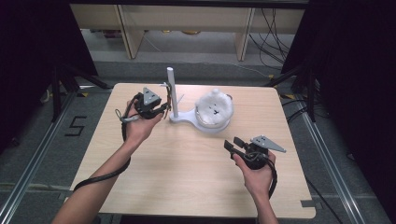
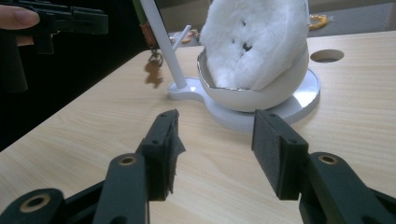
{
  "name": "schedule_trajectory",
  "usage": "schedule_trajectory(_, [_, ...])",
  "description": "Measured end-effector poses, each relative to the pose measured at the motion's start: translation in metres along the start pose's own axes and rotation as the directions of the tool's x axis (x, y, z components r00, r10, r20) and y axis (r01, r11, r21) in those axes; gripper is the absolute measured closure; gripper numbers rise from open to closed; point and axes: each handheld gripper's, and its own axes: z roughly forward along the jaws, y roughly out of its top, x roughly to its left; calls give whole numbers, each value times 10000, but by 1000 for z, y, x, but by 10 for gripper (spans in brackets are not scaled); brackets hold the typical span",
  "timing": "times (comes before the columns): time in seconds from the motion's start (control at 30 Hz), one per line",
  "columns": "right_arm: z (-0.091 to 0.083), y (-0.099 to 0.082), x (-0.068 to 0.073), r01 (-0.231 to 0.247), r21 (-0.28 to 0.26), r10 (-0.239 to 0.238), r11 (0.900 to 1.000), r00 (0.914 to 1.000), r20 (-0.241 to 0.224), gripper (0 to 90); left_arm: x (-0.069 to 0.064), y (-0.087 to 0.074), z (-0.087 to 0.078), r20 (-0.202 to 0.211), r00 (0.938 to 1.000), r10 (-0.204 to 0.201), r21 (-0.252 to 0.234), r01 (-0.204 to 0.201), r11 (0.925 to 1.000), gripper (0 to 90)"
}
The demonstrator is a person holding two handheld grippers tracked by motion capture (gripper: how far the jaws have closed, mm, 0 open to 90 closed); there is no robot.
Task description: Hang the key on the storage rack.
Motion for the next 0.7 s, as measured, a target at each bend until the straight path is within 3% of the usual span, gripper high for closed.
schedule_trajectory(0.13, [0,0,-1,105,-2,-104,9999,9999,61,522,0,-3,-4,111,9999,-131,111,130,9999,641])
schedule_trajectory(0.23, [-2,-1,1,-386,63,386,9992,9993,12,520,1,-4,-9,284,9995,-140,52,139,9999,610])
schedule_trajectory(0.27, [0,-1,-3,82,-88,-81,9999,9999,151,520,1,-7,-14,439,9988,-216,88,213,9997,599])
schedule_trajectory(0.37, [-3,0,-4,70,-61,-69,10000,9999,149,518,4,-11,-21,539,9985,-91,125,84,9999,563])
schedule_trajectory(0.4, [-4,0,-2,-410,52,410,9991,9991,132,518,4,-12,-23,522,9986,-117,119,111,9999,556])
schedule_trajectory(0.43, [-4,0,-2,-418,37,418,9991,9990,142,517,5,-14,-26,526,9986,-113,142,106,9998,551])
schedule_trajectory(0.47, [-2,0,-6,86,-148,-83,9999,9998,169,517,5,-14,-26,526,9986,-113,142,106,9998,545])
schedule_trajectory(0.5, [-2,0,-6,86,-148,-83,9999,9998,169,517,8,-15,-27,658,9978,7,-20,-5,10000,545])
schedule_trajectory(0.7, [-3,-1,-9,222,-127,-219,9997,9994,284,513,11,-27,-42,439,9989,-167,182,159,9997,522])
